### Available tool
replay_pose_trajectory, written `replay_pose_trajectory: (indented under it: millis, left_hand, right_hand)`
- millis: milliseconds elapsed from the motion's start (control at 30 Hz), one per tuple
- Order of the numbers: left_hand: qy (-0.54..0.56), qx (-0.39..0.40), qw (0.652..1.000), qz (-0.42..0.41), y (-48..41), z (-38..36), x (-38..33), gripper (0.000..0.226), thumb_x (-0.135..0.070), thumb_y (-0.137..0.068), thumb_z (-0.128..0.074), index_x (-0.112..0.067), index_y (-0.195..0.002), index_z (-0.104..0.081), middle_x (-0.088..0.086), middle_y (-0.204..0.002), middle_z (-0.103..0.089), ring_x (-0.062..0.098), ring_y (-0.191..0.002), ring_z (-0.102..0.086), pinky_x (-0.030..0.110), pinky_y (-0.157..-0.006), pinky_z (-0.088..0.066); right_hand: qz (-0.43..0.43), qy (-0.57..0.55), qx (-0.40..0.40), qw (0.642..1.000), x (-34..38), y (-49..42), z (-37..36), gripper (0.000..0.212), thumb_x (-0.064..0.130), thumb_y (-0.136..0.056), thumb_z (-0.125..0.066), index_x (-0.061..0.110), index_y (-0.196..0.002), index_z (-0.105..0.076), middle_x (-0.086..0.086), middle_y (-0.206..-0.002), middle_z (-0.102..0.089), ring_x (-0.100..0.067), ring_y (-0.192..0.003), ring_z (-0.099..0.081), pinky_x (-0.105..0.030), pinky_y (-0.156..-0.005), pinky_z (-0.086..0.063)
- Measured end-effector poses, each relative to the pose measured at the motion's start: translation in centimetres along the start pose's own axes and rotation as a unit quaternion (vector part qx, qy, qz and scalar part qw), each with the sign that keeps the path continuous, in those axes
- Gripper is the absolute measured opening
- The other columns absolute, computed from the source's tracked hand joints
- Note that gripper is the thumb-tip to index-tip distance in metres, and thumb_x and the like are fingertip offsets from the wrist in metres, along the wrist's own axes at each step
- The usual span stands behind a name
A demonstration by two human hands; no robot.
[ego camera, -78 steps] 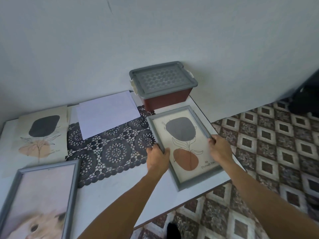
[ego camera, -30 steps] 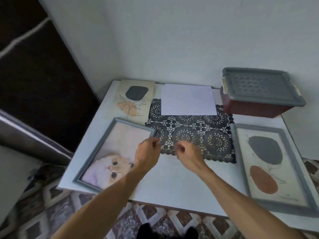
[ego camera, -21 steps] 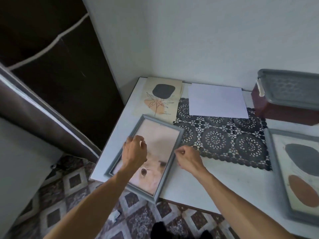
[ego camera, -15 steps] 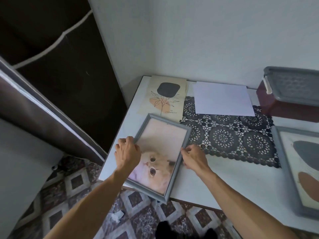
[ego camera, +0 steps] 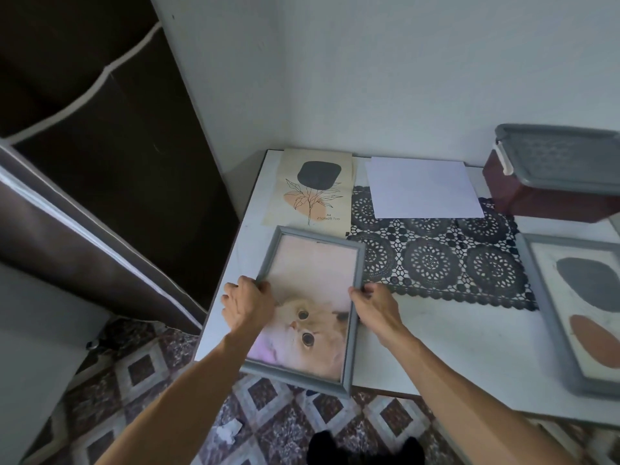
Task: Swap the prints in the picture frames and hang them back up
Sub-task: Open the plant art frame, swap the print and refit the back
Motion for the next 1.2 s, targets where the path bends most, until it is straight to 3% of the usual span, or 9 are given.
replay_pose_trajectory:
  millis: [167,367,500,767,900,967,1033,1067,1200]
  left_hand:
    - [0.054,-0.001,0.998,-0.011,0.3,-0.2,-1.4,0.034,-0.039,-0.097,-0.044,-0.010,-0.115,-0.051,0.013,-0.116,-0.048,0.033,-0.103,-0.048,0.047,-0.088,-0.045]
    - [0.091,0.011,0.995,-0.035,2.2,-1.3,-4.0,0.028,-0.036,-0.099,-0.040,-0.011,-0.108,-0.048,0.011,-0.109,-0.049,0.033,-0.102,-0.049,0.044,-0.090,-0.042]
    - [0.115,0.030,0.992,-0.044,3.8,-3.0,-6.5,0.024,-0.032,-0.097,-0.040,-0.011,-0.102,-0.048,0.010,-0.106,-0.049,0.035,-0.100,-0.051,0.044,-0.087,-0.043]
    - [0.117,0.101,0.984,-0.094,5.7,-7.4,-10.9,0.044,-0.036,-0.079,-0.036,-0.005,-0.098,-0.061,0.019,-0.096,-0.063,0.041,-0.088,-0.062,0.048,-0.076,-0.053]
    - [0.135,0.147,0.969,-0.148,8.2,-8.2,-14.4,0.026,-0.031,-0.096,-0.043,-0.012,-0.083,-0.055,0.004,-0.072,-0.057,0.022,-0.066,-0.055,0.028,-0.055,-0.042]
    - [0.161,0.177,0.954,-0.183,9.4,-8.4,-16.4,0.033,-0.037,-0.098,-0.042,-0.018,-0.073,-0.053,0.002,-0.067,-0.054,0.016,-0.058,-0.047,0.026,-0.052,-0.040]
    - [0.226,0.215,0.926,-0.215,10.6,-8.4,-18.5,0.040,-0.044,-0.098,-0.040,-0.023,-0.066,-0.052,-0.002,-0.063,-0.053,0.016,-0.059,-0.048,0.039,-0.058,-0.048]
    - [0.269,0.232,0.909,-0.217,11.3,-8.0,-19.5,0.041,-0.047,-0.100,-0.040,-0.026,-0.067,-0.054,-0.003,-0.065,-0.054,0.017,-0.062,-0.051,0.042,-0.063,-0.051]
    - [0.441,0.331,0.812,-0.190,13.8,-6.3,-23.3,0.053,-0.062,-0.097,-0.039,-0.018,-0.113,-0.064,0.006,-0.107,-0.070,0.025,-0.098,-0.068,0.043,-0.086,-0.058]
  right_hand:
    - [0.027,-0.035,-0.010,0.999,0.0,0.5,1.5,0.021,0.034,-0.092,-0.064,0.014,-0.086,-0.066,0.005,-0.075,-0.065,-0.018,-0.077,-0.062,-0.031,-0.071,-0.049]
    - [0.040,-0.096,-0.003,0.995,0.4,1.2,5.0,0.042,0.027,-0.096,-0.061,0.015,-0.134,-0.046,0.001,-0.115,-0.060,-0.003,-0.084,-0.055,-0.024,-0.081,-0.043]
    - [0.049,-0.114,0.014,0.992,-0.7,1.0,7.6,0.061,0.010,-0.098,-0.057,0.017,-0.152,-0.028,0.007,-0.104,-0.059,0.004,-0.075,-0.056,-0.006,-0.052,-0.045]
    - [0.062,-0.180,-0.031,0.981,-2.3,-0.3,14.9,0.059,0.003,-0.096,-0.058,0.019,-0.149,-0.039,0.002,-0.101,-0.069,-0.005,-0.071,-0.069,-0.018,-0.063,-0.054]
    - [0.117,-0.147,-0.070,0.980,-0.1,0.0,19.6,0.035,0.007,-0.092,-0.064,0.013,-0.127,-0.062,-0.001,-0.092,-0.073,-0.003,-0.068,-0.070,-0.017,-0.058,-0.053]
    - [0.152,-0.108,-0.080,0.979,2.0,0.4,21.9,0.024,0.011,-0.091,-0.065,0.019,-0.114,-0.068,0.000,-0.086,-0.073,-0.009,-0.072,-0.071,-0.025,-0.060,-0.056]
    - [0.187,-0.053,-0.099,0.976,4.3,1.1,23.8,0.023,0.015,-0.085,-0.063,0.027,-0.104,-0.068,0.003,-0.079,-0.071,-0.018,-0.072,-0.070,-0.034,-0.062,-0.057]
    - [0.205,-0.019,-0.110,0.972,5.3,1.4,24.3,0.028,0.015,-0.083,-0.061,0.030,-0.105,-0.067,0.004,-0.075,-0.069,-0.016,-0.064,-0.067,-0.028,-0.056,-0.052]
    - [0.294,0.094,-0.129,0.942,7.6,2.6,23.1,0.051,0.010,-0.084,-0.059,0.033,-0.130,-0.058,-0.003,-0.092,-0.062,-0.012,-0.057,-0.060,-0.010,-0.046,-0.039]
Point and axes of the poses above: each hand's wrist, its own y-axis away from the middle knuckle, its own z-axis out of the back of the hand, x = y × z, the point moved 2 cm from there along -y, towards the middle knuckle
